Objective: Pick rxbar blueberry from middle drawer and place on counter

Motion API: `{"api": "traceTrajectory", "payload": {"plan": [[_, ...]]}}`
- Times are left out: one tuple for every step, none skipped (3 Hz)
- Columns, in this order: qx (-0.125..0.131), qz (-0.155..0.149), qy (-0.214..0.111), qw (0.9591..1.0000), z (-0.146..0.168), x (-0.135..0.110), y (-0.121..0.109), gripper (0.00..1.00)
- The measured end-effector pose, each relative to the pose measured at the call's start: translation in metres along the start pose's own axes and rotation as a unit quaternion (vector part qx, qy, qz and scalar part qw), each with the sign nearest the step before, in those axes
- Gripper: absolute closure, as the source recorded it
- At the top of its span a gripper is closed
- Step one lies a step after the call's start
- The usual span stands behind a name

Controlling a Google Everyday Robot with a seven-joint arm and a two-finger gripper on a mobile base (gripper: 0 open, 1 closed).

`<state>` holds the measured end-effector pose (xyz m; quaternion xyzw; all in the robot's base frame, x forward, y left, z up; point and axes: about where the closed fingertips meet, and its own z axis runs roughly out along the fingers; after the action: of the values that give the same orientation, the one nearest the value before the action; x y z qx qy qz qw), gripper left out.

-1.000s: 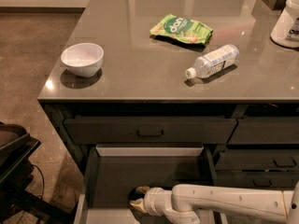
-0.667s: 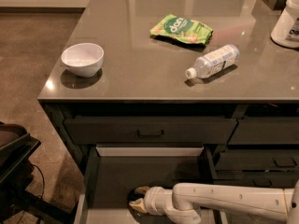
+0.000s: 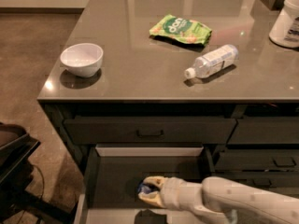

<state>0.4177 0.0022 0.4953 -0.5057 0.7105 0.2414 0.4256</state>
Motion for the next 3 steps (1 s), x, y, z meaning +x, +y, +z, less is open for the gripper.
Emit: {"api": "traceTrajectory", "payload": {"plan": [[0.030,-0.046,-0.050,0.9972,-0.086,-0.053,-0.007,1.00],[0.029,-0.047,-0.047,0.9974,-0.085,-0.054,-0.009,1.00],[0.010,-0.078,-0.037,0.9962,-0.101,-0.085,-0.031,1.00]]}}
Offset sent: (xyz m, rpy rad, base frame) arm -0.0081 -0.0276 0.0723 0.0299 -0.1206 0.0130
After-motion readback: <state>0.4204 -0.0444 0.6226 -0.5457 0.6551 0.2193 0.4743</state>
